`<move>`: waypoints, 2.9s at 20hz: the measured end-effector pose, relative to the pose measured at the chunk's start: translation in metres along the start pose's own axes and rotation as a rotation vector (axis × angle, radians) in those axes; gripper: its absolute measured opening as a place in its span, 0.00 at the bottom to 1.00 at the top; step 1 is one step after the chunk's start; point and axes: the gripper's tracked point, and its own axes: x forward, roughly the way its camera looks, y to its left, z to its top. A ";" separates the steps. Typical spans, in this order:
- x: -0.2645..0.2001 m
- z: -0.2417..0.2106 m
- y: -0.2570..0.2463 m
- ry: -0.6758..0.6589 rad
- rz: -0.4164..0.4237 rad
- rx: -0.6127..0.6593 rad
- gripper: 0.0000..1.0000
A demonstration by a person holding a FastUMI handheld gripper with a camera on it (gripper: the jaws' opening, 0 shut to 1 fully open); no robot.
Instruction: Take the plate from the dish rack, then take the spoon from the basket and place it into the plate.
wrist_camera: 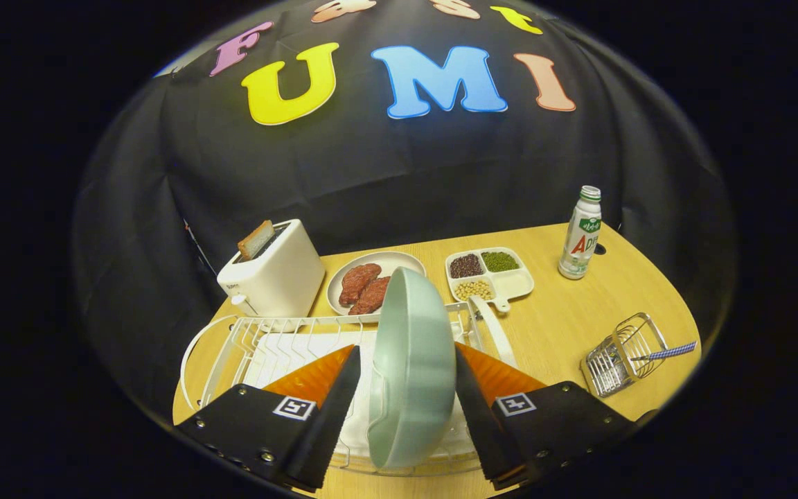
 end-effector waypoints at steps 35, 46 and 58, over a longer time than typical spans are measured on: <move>-0.097 0.032 -0.014 -0.045 -0.411 -0.291 0.31; -0.167 -0.072 -0.048 0.058 -0.331 -0.273 0.31; -0.167 -0.160 -0.071 0.220 -0.244 -0.194 0.31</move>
